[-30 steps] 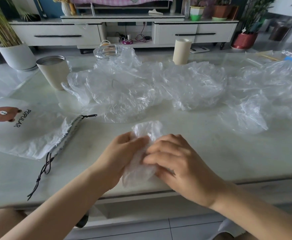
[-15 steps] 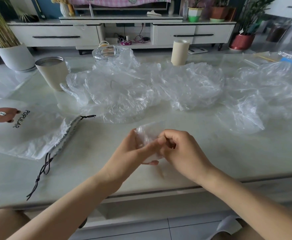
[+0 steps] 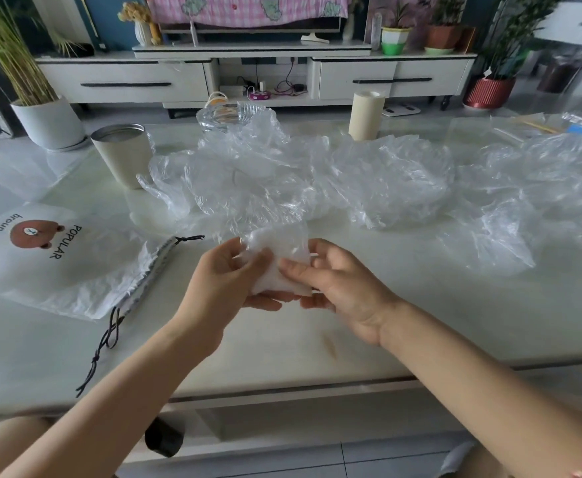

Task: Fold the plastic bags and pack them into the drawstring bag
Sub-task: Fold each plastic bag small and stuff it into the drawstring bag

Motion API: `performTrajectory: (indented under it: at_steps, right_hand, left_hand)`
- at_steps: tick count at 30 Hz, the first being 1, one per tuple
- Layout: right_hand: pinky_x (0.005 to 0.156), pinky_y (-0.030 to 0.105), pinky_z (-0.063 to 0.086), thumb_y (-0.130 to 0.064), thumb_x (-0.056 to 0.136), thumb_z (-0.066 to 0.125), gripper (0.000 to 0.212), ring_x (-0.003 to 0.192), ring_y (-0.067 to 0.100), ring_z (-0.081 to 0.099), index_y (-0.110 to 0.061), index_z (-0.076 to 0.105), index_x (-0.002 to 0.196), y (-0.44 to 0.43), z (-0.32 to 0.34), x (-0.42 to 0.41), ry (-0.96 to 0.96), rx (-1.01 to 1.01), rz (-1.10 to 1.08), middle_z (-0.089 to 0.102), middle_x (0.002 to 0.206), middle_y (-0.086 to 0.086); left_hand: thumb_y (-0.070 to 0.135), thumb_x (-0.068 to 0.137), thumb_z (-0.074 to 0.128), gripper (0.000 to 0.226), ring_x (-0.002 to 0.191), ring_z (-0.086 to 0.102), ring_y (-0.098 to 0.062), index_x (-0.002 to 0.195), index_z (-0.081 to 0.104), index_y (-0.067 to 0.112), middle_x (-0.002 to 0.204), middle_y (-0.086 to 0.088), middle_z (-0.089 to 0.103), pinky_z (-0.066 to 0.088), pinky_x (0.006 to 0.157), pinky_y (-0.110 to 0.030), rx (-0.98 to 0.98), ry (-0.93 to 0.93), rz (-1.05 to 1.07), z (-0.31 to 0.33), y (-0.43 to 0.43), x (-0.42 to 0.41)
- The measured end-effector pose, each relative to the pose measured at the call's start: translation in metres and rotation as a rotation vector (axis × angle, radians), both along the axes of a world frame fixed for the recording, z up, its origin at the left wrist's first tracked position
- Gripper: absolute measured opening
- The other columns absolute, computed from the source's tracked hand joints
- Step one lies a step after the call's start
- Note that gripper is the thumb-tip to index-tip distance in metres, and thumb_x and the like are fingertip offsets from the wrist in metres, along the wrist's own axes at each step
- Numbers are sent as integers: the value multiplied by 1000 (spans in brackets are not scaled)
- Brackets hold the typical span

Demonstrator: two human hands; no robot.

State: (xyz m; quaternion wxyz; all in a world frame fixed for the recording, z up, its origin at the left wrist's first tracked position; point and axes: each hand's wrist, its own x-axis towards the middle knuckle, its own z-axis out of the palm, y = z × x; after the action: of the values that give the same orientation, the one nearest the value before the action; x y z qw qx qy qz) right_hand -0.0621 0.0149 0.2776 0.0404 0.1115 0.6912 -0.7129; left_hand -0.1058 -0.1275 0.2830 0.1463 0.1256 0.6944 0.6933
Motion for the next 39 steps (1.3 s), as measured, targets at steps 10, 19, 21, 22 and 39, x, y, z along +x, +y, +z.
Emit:
performTrajectory:
  at_steps: [10,19,21,22,39]
  right_hand:
    - [44,17,39,7,85,54,38,57,13,44,-15,59,54,-30,-3,-30,5,-228,-89,58,64,0]
    - [72,29,48,-20,94,40,29,81,17,59,-15,65,80,-43,3,-44,8,-71,51,65,90,4]
    - [72,29,50,-32,95,47,25,82,17,59,-13,64,97,-42,0,-41,-45,-20,170,63,94,6]
    - [71,29,51,-30,93,53,23,81,19,60,-11,62,104,-42,-3,-40,-59,-5,227,62,94,8]
    - [84,19,41,-12,85,66,5,87,3,56,-9,71,86,-57,-5,-32,209,334,277,61,98,-4]
  left_hand:
    - [-13,87,40,32,49,62,-22,75,62,7,73,-8,67,50,46,-21,115,-144,82,4,-26,-11]
    - [-20,82,37,60,44,56,-11,40,55,20,70,8,70,42,45,-14,-78,85,97,-3,-53,-24]
    - [-25,78,37,63,47,57,-9,38,55,21,70,11,70,44,47,-14,-127,148,63,-5,-58,-25]
    - [-26,76,37,64,49,58,-7,37,56,21,70,12,70,45,49,-14,-146,170,43,-6,-60,-25]
    - [-2,83,57,16,73,64,-18,75,68,7,76,-8,69,54,68,-24,5,-135,75,-6,-78,-30]
